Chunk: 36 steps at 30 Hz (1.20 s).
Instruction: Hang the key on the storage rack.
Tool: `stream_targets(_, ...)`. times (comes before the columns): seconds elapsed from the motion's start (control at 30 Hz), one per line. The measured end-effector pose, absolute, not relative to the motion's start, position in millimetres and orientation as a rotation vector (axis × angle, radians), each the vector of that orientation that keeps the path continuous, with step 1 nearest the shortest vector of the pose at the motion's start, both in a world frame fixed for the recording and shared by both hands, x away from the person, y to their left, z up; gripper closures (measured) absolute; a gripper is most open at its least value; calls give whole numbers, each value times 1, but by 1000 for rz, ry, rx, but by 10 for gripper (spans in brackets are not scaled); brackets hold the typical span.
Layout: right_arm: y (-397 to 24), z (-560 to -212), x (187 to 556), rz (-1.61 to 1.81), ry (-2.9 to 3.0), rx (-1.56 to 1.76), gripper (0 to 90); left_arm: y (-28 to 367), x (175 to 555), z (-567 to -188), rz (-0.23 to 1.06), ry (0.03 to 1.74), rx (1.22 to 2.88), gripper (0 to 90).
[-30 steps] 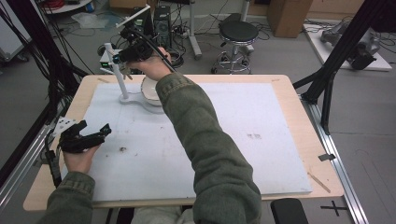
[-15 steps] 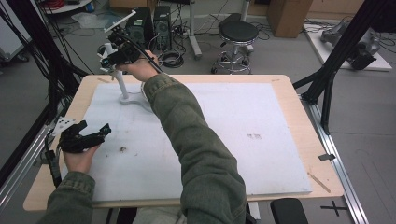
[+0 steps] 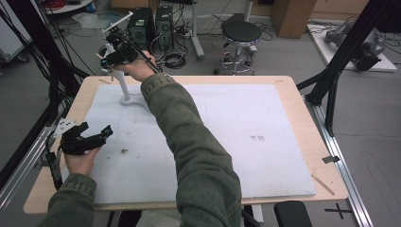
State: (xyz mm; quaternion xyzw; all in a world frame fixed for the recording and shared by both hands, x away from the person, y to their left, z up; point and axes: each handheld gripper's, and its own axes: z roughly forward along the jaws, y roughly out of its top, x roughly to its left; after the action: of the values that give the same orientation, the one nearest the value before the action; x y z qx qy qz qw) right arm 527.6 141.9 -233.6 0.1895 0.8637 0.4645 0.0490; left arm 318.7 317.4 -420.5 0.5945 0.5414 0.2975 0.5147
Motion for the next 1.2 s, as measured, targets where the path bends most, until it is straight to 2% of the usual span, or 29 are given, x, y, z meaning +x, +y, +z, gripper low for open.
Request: stream_targets(1.2, 145, -255, 562, 1498, 2548, 752, 667, 318, 320, -421, 707, 1303, 1417, 17)
